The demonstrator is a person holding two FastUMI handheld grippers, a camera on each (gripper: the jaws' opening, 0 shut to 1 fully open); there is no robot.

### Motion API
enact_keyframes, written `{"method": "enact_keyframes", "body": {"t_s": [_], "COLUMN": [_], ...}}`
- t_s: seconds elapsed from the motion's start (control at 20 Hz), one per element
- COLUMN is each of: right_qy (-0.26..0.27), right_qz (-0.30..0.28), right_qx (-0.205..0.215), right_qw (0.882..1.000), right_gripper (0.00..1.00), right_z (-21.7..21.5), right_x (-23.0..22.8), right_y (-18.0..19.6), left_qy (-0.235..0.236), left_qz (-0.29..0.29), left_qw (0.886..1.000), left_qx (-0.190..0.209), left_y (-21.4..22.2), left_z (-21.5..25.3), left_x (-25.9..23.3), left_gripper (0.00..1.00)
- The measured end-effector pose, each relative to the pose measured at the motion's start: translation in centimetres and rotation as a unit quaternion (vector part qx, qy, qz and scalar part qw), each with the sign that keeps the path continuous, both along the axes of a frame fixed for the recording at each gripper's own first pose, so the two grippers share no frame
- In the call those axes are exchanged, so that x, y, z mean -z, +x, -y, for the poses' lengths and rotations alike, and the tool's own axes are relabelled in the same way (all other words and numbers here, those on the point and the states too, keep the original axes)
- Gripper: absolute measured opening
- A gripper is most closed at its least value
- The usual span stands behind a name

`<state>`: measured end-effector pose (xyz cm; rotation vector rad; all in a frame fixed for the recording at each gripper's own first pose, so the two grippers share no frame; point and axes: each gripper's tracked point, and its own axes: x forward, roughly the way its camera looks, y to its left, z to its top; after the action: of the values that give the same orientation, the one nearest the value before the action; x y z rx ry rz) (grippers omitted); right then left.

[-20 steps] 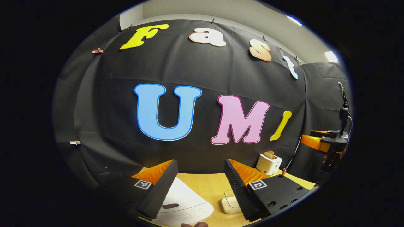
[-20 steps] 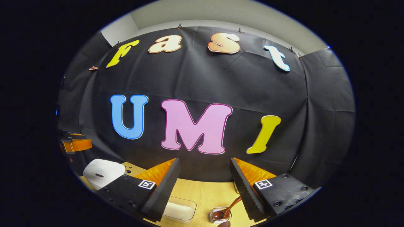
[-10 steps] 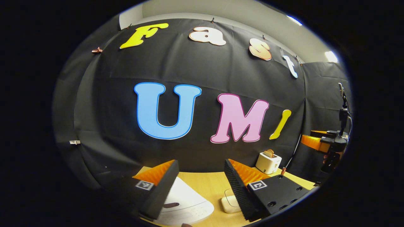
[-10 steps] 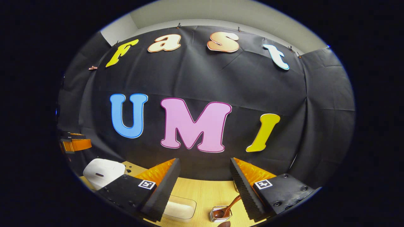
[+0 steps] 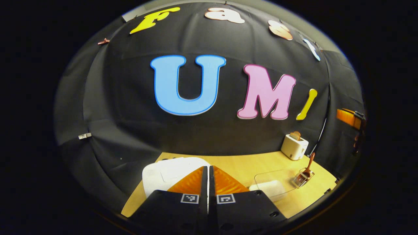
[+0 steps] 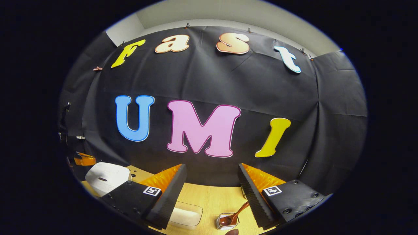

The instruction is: Close the left gripper, press the button to open the rice cooker; take a wooden spoon from the chopstick holder with the right hand, scoop a spoonful of rice and pour it into the rice cooker, then put the wooden spoon back into the chopstick holder.

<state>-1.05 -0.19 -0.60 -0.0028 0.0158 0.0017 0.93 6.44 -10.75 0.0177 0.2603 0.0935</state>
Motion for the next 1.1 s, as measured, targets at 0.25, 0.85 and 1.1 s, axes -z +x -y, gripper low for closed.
{"method": "enact_keyframes", "body": {"t_s": [0.25,0.85,1.1], "right_qy": [-0.003,-0.009,-0.011], "right_qz": [-0.003,-0.014,-0.013], "right_qx": [0.014,0.029,0.023], "right_qw": [1.000,0.999,1.000], "right_gripper": [0.97,0.97,0.97], "right_z": [1.2,3.1,2.6], "right_x": [0.1,0.6,0.6], "right_y": [-0.5,-1.2,-1.4], "left_qy": [-0.018,-0.022,0.022], "left_qz": [-0.048,-0.138,-0.149], "left_qw": [0.999,0.990,0.988], "left_qx": [-0.012,-0.021,-0.030], "left_y": [0.8,0.8,1.0], "left_z": [-1.3,-1.8,-1.7], "left_x": [4.6,10.3,9.6], "left_gripper": [0.05,0.06,0.06]}}
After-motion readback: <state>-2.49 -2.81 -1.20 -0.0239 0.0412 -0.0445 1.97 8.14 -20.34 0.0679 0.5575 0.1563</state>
